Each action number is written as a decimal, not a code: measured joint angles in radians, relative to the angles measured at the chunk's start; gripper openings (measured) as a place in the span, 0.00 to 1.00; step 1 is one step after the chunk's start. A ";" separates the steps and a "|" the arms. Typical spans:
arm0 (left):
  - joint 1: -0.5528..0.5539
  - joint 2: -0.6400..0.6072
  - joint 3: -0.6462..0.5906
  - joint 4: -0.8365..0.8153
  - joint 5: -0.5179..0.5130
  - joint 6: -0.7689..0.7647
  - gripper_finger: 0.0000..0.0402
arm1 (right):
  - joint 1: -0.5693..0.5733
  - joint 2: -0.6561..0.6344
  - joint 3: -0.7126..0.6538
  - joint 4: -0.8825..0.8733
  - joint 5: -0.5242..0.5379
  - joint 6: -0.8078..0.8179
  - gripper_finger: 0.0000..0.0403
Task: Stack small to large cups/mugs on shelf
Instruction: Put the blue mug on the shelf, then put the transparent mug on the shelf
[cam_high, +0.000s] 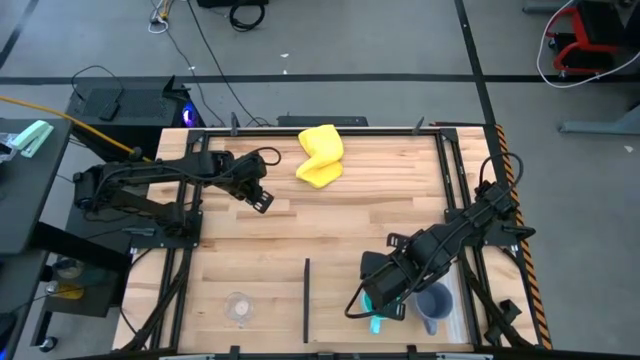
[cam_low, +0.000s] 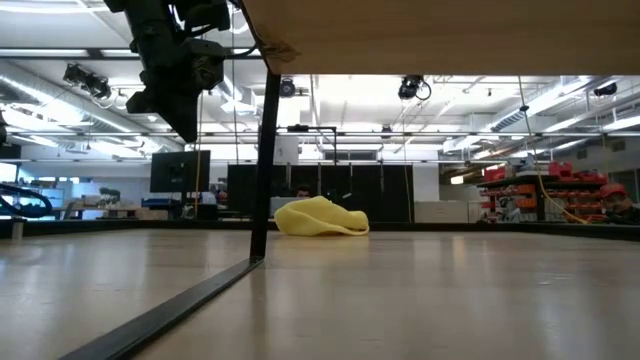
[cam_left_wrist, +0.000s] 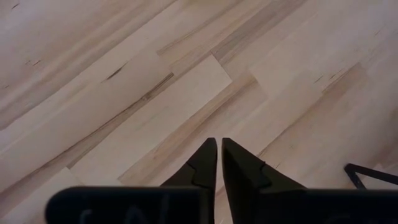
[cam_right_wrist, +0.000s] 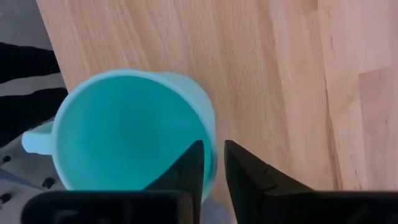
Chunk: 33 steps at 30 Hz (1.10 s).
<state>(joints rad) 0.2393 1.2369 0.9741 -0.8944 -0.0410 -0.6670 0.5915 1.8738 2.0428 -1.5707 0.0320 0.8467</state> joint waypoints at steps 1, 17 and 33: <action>0.000 0.000 0.000 0.000 0.000 0.000 0.07 | 0.000 -0.001 0.000 0.000 0.005 0.000 0.19; 0.000 0.000 0.000 -0.002 -0.007 0.003 0.09 | -0.006 -0.092 0.005 0.000 0.050 0.053 0.23; -0.210 0.000 0.000 -0.290 0.131 -0.270 0.09 | -0.007 -0.405 0.006 0.000 0.530 -0.003 0.23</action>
<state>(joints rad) 0.0293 1.2369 0.9741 -1.1843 0.0897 -0.9371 0.5846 1.4690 2.0483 -1.5711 0.5620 0.8432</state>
